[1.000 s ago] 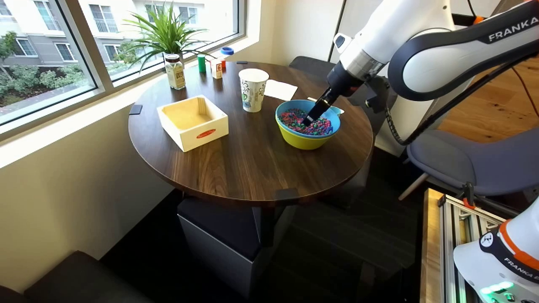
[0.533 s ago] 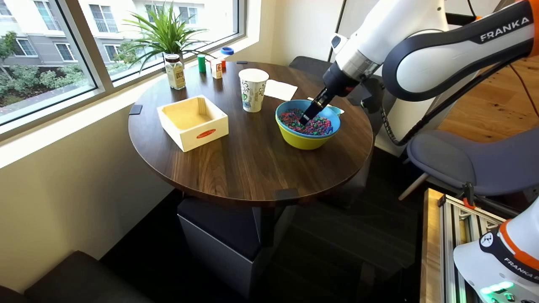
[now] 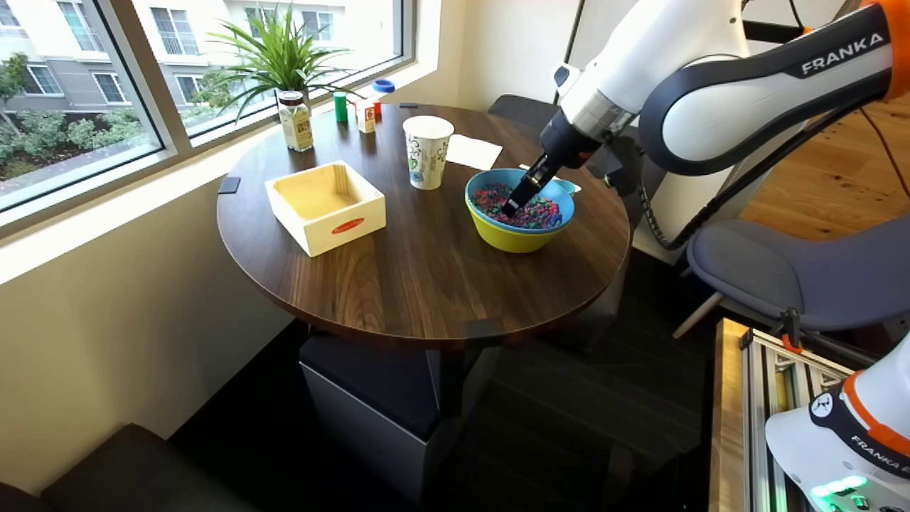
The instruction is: Put some colored objects in the measuring spoon
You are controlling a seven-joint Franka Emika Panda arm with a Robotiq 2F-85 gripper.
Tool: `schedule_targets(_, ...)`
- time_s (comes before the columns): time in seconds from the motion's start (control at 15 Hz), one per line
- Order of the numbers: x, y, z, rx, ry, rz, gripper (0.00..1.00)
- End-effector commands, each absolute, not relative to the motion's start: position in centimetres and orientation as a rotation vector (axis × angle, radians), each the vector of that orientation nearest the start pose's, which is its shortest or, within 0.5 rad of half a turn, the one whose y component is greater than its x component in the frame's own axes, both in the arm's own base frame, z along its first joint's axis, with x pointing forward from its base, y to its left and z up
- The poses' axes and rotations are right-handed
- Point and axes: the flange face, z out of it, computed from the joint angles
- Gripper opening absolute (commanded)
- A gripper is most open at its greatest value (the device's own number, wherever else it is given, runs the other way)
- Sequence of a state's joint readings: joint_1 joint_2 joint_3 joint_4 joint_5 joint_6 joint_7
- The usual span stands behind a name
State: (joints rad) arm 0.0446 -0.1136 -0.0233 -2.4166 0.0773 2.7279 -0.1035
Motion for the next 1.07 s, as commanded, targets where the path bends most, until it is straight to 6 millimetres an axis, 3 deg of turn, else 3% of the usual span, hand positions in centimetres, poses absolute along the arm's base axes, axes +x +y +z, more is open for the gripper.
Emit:
schedule_targets(0.0,51.4,1.0,39.8,-3.024,-0.094,-0.673,0.17)
schedule_targets(0.13,51.4,1.0,39.7,-3.024,-0.098,-0.669,0.02)
schedule_targets(0.2,51.4,1.0,39.7,-3.024,-0.098,-0.669,0.00)
schedule_targets(0.53,51.2,1.0,40.2,-3.031,-0.098,-0.669,0.02)
schedule_targets(1.0,50.4,0.1,44.4,-3.014,-0.004,-0.740,0.02)
